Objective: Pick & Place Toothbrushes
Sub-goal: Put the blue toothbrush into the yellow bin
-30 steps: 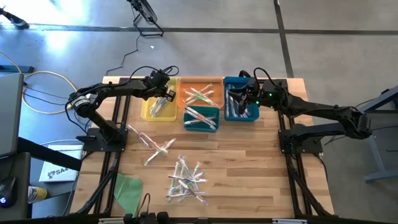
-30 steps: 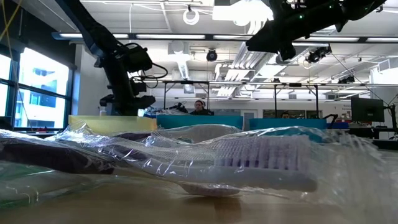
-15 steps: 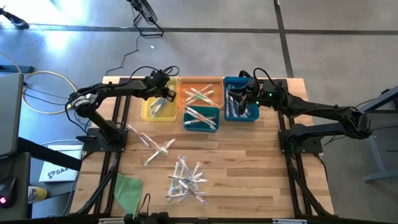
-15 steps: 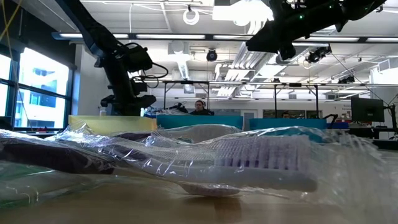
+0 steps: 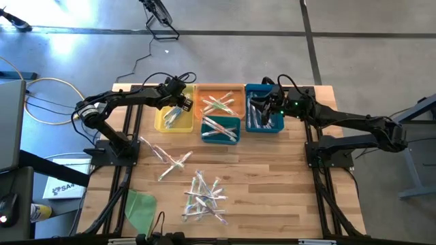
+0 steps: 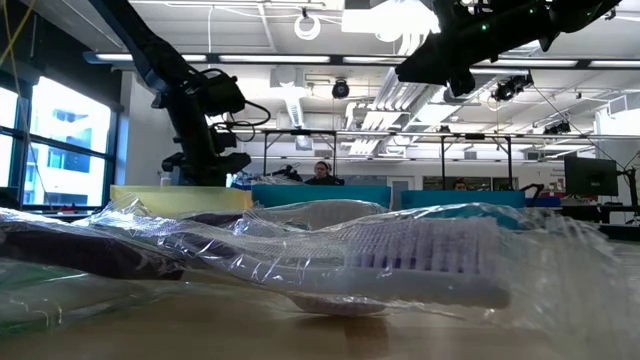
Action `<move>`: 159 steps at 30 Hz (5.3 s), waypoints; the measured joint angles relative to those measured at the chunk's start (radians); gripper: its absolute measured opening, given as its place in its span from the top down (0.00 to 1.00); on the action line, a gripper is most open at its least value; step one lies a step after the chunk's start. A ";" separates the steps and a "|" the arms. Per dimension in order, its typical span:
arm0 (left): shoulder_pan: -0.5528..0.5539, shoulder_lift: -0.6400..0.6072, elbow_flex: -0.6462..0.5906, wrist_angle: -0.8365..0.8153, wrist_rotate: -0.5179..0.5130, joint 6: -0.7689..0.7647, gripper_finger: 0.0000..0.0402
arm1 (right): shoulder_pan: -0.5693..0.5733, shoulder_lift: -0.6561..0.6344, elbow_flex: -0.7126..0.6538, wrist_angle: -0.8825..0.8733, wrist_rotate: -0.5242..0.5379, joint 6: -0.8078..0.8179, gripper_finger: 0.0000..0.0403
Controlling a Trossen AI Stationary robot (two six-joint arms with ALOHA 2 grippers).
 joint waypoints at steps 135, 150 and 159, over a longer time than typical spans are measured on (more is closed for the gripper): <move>-1.447 -0.676 -0.138 -0.006 -0.458 0.420 0.73 | 0.648 0.988 0.507 0.042 0.023 0.369 0.54; -1.447 -0.676 -0.138 -0.007 -0.456 0.420 0.73 | 0.701 1.053 0.509 0.117 0.021 0.388 0.54; -1.447 -0.676 -0.138 -0.006 -0.440 0.388 0.73 | 0.703 1.076 0.507 0.142 0.001 0.415 0.54</move>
